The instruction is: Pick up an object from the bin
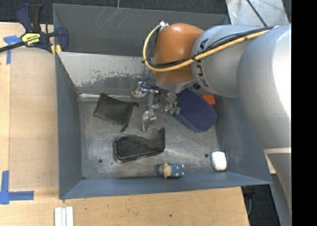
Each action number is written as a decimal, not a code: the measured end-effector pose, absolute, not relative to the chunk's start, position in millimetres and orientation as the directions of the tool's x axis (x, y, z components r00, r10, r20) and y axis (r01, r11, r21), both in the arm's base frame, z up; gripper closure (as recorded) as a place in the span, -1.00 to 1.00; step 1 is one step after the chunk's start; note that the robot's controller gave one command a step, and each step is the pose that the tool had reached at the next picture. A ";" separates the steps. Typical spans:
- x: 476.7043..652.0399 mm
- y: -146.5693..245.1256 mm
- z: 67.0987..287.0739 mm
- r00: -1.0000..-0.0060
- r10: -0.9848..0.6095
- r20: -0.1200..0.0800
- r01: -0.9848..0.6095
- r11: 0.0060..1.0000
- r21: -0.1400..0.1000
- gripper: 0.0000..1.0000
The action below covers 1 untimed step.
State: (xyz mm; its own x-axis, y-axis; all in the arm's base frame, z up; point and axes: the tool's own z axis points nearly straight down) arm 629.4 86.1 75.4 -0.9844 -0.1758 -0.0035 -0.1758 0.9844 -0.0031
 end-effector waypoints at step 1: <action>633.9 87.6 78.8 -0.984 -0.173 -0.029 -0.173 0.985 -0.001 1.00</action>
Offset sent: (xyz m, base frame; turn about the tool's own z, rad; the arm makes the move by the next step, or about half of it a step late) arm 0.0000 0.0000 0.0000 0.0000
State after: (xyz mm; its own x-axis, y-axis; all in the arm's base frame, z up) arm 633.9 87.6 78.8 -0.9844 -0.1734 -0.0286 -0.1735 0.9848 -0.0005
